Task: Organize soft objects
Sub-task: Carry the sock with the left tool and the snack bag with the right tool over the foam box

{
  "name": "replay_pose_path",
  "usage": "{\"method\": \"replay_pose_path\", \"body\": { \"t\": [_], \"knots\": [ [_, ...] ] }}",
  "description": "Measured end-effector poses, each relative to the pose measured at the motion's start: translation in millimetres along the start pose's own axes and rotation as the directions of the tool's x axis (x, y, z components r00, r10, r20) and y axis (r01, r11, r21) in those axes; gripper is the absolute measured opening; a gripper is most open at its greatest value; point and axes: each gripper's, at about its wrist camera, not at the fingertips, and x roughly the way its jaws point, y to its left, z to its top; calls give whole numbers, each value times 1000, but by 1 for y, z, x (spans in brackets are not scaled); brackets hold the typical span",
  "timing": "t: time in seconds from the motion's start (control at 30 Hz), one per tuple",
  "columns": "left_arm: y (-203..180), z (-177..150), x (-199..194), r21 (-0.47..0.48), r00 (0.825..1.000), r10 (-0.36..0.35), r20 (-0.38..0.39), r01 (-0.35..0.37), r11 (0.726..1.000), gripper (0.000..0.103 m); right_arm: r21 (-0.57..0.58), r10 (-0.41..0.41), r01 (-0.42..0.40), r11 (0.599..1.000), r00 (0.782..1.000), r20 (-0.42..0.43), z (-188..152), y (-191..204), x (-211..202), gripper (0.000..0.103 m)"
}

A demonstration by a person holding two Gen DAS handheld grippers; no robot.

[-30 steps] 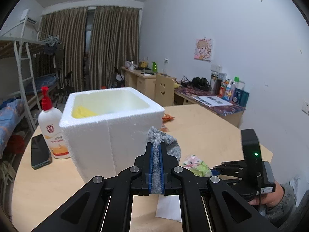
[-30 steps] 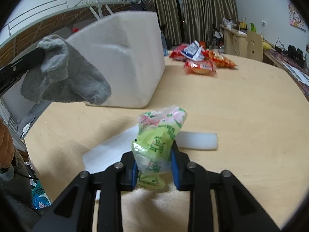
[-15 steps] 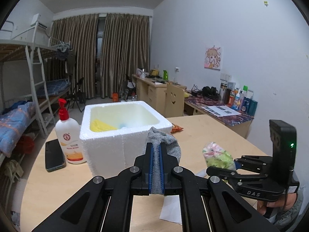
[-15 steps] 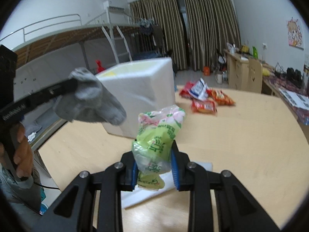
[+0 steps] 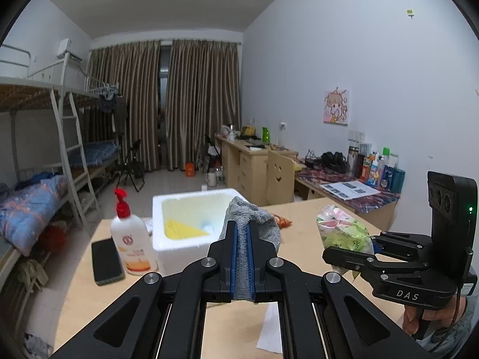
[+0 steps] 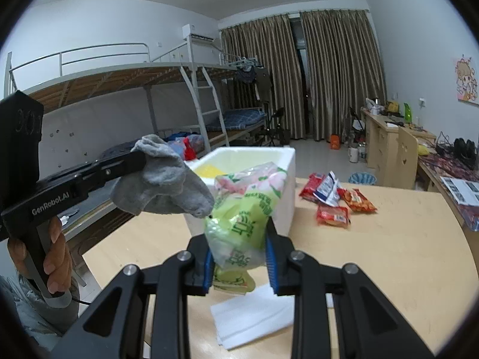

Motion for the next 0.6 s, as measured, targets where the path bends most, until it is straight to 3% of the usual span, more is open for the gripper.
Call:
{"method": "replay_pose_path", "body": {
  "t": [0.6],
  "knots": [
    [28,43,3,-21,1000,14,26,-14,1000,6,-60,46,-45,997,999,15,45,17,33,33]
  ]
}}
